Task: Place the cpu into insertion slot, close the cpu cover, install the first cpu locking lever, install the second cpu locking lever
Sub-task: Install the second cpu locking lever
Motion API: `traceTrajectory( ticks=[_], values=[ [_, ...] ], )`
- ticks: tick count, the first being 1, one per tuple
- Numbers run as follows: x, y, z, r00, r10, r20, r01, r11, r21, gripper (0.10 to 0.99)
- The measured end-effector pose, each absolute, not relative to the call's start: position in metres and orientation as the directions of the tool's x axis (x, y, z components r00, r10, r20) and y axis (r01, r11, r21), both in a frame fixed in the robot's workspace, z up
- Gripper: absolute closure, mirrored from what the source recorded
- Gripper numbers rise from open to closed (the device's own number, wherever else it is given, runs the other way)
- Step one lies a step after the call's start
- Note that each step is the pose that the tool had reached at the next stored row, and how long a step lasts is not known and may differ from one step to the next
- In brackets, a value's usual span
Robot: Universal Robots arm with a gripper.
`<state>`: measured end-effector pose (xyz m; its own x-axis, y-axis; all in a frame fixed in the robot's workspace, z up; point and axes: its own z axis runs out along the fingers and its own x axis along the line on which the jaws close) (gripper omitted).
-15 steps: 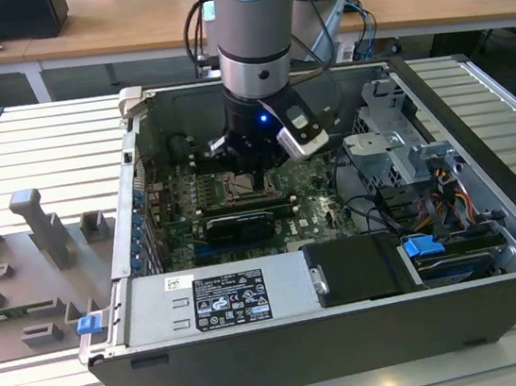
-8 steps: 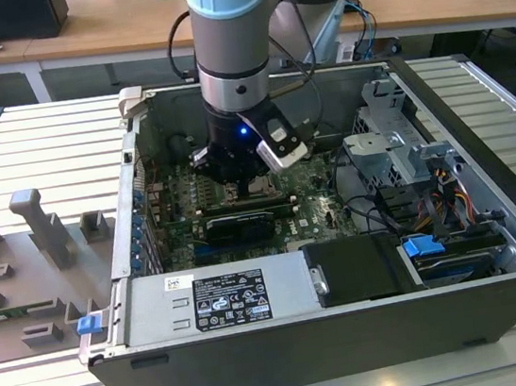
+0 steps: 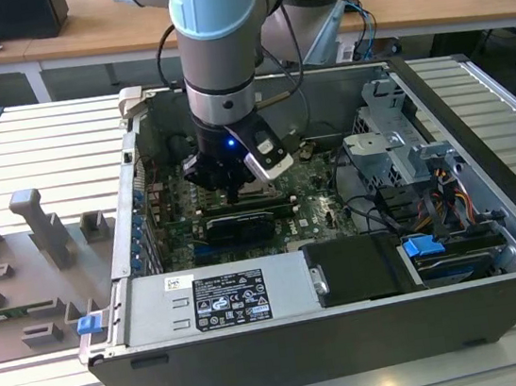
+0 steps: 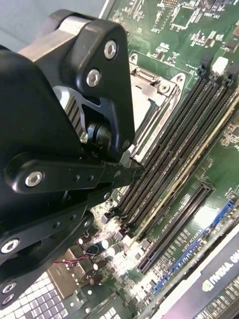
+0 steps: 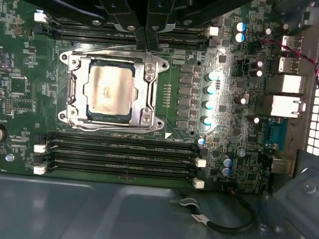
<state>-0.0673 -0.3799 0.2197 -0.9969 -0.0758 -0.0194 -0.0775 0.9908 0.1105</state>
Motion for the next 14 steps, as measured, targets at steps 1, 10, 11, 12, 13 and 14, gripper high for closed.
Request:
traceTrajectory(
  ticks=[1, 10, 11, 12, 13, 14],
  values=[
    [-0.068, -0.38, 0.219, -0.997, -0.076, -0.02, -0.077, 0.991, 0.114, 0.98],
    [-0.075, -0.38, 0.208, -0.997, -0.075, -0.023, -0.077, 0.987, 0.142, 0.98],
    [-0.075, -0.38, 0.207, -0.997, -0.075, -0.024, -0.078, 0.986, 0.145, 0.98],
    [-0.075, -0.38, 0.206, -0.997, -0.075, -0.024, -0.078, 0.986, 0.147, 0.98],
    [-0.075, -0.38, 0.206, -0.997, -0.075, -0.024, -0.077, 0.986, 0.151, 0.98],
    [-0.075, -0.38, 0.205, -0.997, -0.075, -0.025, -0.077, 0.985, 0.154, 0.98]
  ],
)
